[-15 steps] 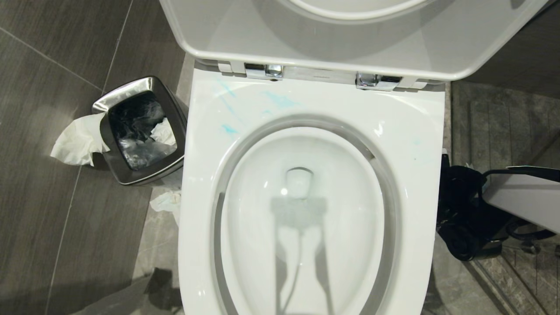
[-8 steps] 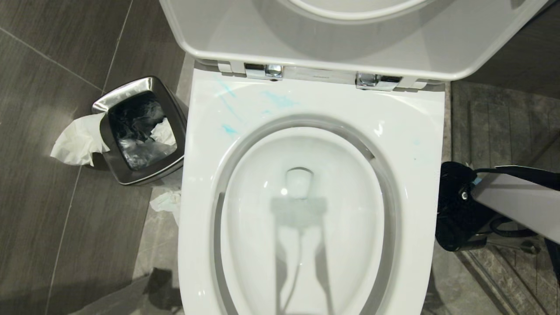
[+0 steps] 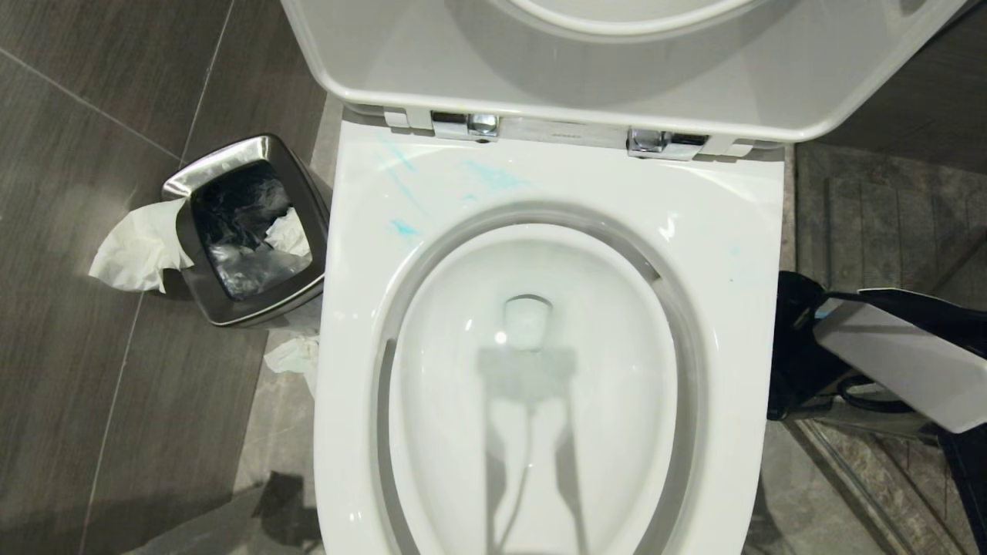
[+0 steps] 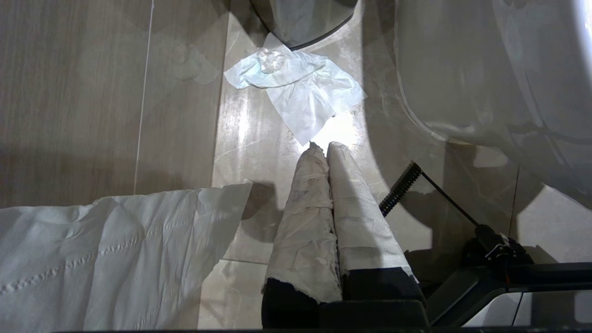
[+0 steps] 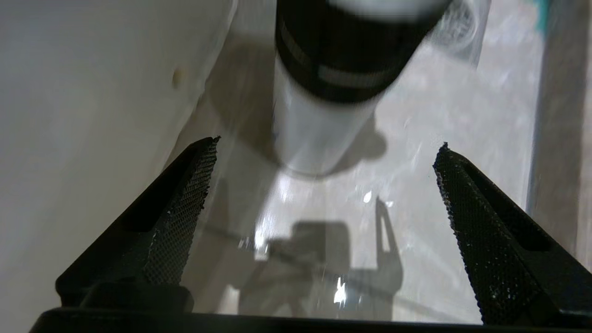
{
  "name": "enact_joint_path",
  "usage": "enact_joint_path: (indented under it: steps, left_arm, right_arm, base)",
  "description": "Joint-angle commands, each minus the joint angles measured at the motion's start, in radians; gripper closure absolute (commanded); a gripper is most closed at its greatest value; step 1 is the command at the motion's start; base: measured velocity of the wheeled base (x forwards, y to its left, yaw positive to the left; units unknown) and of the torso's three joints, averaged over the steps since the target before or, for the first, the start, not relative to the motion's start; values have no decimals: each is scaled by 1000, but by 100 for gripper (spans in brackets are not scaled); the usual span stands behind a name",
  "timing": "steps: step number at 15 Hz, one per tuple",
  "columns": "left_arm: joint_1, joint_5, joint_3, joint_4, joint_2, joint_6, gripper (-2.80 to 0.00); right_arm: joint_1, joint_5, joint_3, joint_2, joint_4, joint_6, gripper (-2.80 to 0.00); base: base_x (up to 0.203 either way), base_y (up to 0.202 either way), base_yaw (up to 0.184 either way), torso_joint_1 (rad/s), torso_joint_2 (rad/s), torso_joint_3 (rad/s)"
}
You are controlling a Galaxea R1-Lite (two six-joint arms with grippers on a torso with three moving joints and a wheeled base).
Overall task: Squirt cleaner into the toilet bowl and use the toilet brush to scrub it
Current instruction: Pour in the cleaning agent
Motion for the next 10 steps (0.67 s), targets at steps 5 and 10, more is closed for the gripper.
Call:
enact_joint_path:
  steps: [5, 10]
  left_arm:
    - [-2, 0, 2, 0, 2, 0, 0]
    - [0, 0, 2, 0, 2, 0, 0]
  right_arm:
    - [-2, 1, -185, 83, -9, -12, -280]
    - [-11, 3, -321, 140, -9, -18, -280]
  base:
    - [0, 0, 0, 0, 0, 0]
    - [0, 0, 0, 0, 0, 0]
